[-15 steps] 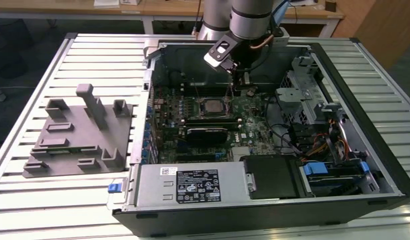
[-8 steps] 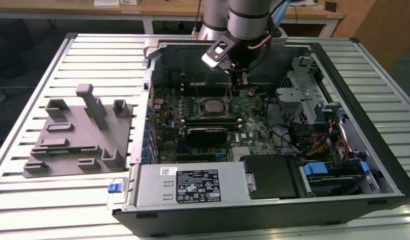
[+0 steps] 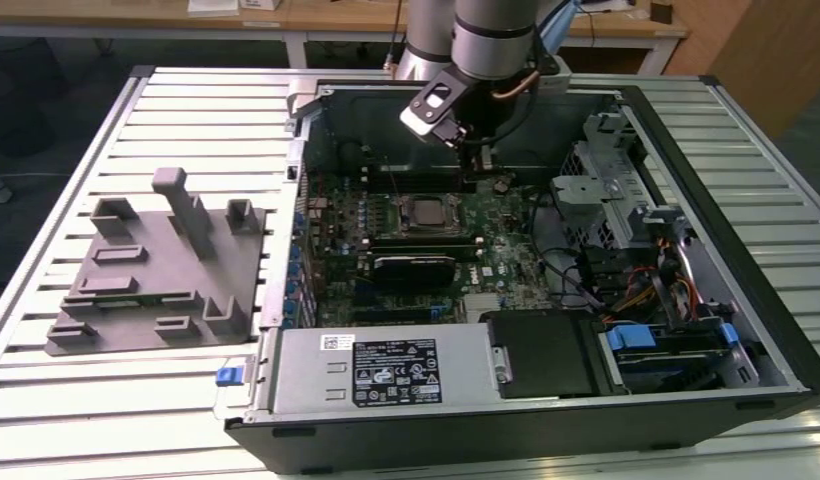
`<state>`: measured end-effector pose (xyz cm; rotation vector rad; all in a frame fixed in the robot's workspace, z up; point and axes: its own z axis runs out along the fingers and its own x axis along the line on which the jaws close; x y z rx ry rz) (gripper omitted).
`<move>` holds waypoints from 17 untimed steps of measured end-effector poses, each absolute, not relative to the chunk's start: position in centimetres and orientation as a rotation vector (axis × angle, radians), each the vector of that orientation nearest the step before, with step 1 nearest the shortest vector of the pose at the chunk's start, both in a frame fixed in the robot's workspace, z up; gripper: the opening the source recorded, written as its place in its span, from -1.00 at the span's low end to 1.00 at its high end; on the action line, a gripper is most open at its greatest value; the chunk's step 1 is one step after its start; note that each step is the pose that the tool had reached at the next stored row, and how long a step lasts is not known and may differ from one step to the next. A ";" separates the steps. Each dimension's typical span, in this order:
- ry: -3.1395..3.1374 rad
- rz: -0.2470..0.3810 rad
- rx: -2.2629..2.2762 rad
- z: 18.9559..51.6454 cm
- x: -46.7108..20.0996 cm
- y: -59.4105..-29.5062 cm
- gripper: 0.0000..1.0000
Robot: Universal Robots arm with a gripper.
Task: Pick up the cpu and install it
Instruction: 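Close the cpu cover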
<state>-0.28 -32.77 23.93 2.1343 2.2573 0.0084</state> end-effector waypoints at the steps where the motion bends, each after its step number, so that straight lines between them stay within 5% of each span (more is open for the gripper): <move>1: 2.257 0.008 2.134 23.9 -0.3 -32.8 -0.79; 17: 2.257 0.008 2.134 23.7 -1.3 -32.8 -0.79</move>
